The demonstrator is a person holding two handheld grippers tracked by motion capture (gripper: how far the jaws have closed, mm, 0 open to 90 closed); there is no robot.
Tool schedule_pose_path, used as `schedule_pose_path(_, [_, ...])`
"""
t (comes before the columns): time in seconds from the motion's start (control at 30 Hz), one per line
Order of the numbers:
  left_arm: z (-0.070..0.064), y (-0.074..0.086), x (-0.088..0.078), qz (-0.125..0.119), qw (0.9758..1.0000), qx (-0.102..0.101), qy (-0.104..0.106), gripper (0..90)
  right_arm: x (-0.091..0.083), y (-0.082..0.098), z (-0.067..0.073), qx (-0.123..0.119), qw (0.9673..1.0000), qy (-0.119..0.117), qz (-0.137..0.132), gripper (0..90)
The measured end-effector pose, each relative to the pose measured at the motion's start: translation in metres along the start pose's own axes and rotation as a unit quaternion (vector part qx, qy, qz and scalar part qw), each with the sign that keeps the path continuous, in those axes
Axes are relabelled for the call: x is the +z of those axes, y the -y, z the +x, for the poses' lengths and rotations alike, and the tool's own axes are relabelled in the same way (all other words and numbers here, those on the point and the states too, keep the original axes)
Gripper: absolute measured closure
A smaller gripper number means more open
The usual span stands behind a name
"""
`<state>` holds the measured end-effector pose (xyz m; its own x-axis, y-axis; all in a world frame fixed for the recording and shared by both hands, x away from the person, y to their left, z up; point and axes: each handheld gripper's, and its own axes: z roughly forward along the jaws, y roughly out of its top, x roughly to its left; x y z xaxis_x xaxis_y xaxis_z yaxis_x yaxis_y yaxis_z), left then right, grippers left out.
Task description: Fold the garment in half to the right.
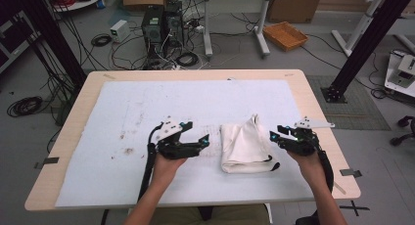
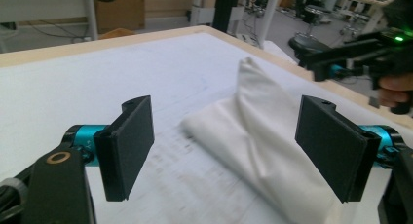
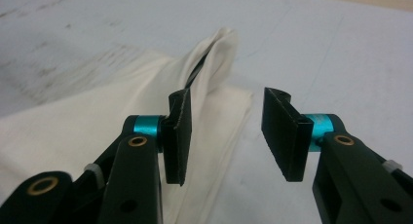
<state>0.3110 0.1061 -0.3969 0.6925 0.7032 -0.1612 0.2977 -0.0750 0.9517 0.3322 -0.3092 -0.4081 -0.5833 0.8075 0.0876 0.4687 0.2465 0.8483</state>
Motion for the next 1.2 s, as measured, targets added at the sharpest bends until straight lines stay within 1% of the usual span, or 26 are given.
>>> schedule_pose_path(0.03, [0.003,0.001,-0.005,-0.001,1.0000,0.002,-0.002,22.0,-0.001,0.003,0.003,-0.003,1.0000,-0.002,0.005,54.8])
schedule_pose_path(0.07, [0.008,0.003,-0.012,-0.005,0.9999,0.005,-0.011,21.9,-0.001,0.006,0.006,-0.003,0.9999,-0.004,0.009,54.8])
schedule_pose_path(0.13, [0.015,0.005,-0.022,-0.009,0.9998,0.004,-0.015,21.9,-0.001,0.011,0.011,0.001,0.9998,-0.013,0.013,54.7])
schedule_pose_path(0.23, [0.022,0.010,-0.033,-0.011,0.9997,0.003,-0.021,21.9,0.000,0.017,0.020,0.005,0.9993,-0.019,0.033,54.9])
schedule_pose_path(0.27, [0.025,0.013,-0.038,-0.012,0.9996,0.005,-0.026,21.9,-0.001,0.018,0.023,0.004,0.9990,-0.020,0.040,56.7])
schedule_pose_path(0.3, [0.028,0.016,-0.041,-0.013,0.9995,0.006,-0.029,21.9,-0.002,0.019,0.026,0.003,0.9986,-0.019,0.049,59.9])
schedule_pose_path(0.33, [0.031,0.019,-0.044,-0.017,0.9994,0.007,-0.031,21.9,-0.004,0.021,0.029,-0.003,0.9985,-0.011,0.054,63.1])
schedule_pose_path(0.37, [0.034,0.021,-0.047,-0.019,0.9992,0.008,-0.034,21.9,-0.006,0.023,0.032,-0.007,0.9982,-0.001,0.059,64.6])
schedule_pose_path(0.4, [0.036,0.023,-0.049,-0.022,0.9990,0.005,-0.039,21.9,-0.008,0.024,0.033,-0.008,0.9980,0.003,0.063,64.6])
schedule_pose_path(0.47, [0.041,0.023,-0.050,-0.022,0.9987,0.001,-0.045,21.9,-0.008,0.028,0.032,0.004,0.9979,0.003,0.065,64.6])
schedule_pose_path(0.53, [0.044,0.024,-0.051,-0.026,0.9983,-0.001,-0.052,21.9,-0.007,0.030,0.031,0.020,0.9981,0.002,0.058,64.6])
schedule_pose_path(0.57, [0.045,0.026,-0.052,-0.023,0.9983,0.002,-0.053,21.9,-0.007,0.029,0.031,0.027,0.9981,0.004,0.054,64.5])
schedule_pose_path(0.6, [0.045,0.027,-0.051,-0.022,0.9982,0.003,-0.055,22.0,-0.007,0.028,0.030,0.031,0.9983,0.007,0.048,64.1])
schedule_pose_path(0.63, [0.045,0.030,-0.051,-0.016,0.9983,0.006,-0.055,22.0,-0.008,0.027,0.031,0.032,0.9985,0.010,0.043,64.0])
schedule_pose_path(0.7, [0.045,0.032,-0.050,-0.006,0.9984,0.006,-0.055,21.9,-0.006,0.024,0.034,0.031,0.9986,0.010,0.041,63.6])
schedule_pose_path(0.73, [0.044,0.033,-0.050,-0.005,0.9984,0.005,-0.055,21.9,-0.005,0.024,0.036,0.030,0.9986,0.007,0.043,63.5])
schedule_pose_path(0.77, [0.044,0.032,-0.051,-0.006,0.9984,0.006,-0.056,21.9,-0.003,0.025,0.039,0.025,0.9984,0.005,0.051,63.0])
schedule_pose_path(0.8, [0.044,0.032,-0.051,-0.008,0.9984,0.003,-0.056,21.9,-0.001,0.026,0.042,0.018,0.9979,0.008,0.061,62.6])
schedule_pose_path(0.87, [0.044,0.033,-0.053,-0.010,0.9982,0.003,-0.059,22.0,0.003,0.027,0.046,0.005,0.9967,0.023,0.077,60.6])
schedule_pose_path(0.93, [0.045,0.035,-0.053,-0.009,0.9982,0.001,-0.060,22.0,0.003,0.028,0.047,0.001,0.9960,0.037,0.081,58.0])
schedule_pose_path(1.0, [0.046,0.036,-0.054,-0.006,0.9980,-0.002,-0.063,21.9,0.001,0.029,0.045,0.011,0.9960,0.036,0.082,56.9])
schedule_pose_path(1.07, [0.047,0.037,-0.054,-0.004,0.9979,-0.005,-0.064,22.0,0.000,0.032,0.043,0.024,0.9953,0.028,0.090,56.9])
schedule_pose_path(1.13, [0.047,0.038,-0.053,-0.002,0.9979,-0.005,-0.064,21.9,0.003,0.037,0.040,0.038,0.9927,0.018,0.113,57.0])
schedule_pose_path(1.17, [0.047,0.039,-0.053,0.001,0.9980,-0.005,-0.063,22.0,0.004,0.038,0.038,0.047,0.9924,0.011,0.113,58.0])
schedule_pose_path(1.2, [0.047,0.039,-0.052,0.001,0.9980,-0.006,-0.064,22.0,0.004,0.038,0.036,0.054,0.9922,0.003,0.112,63.7])
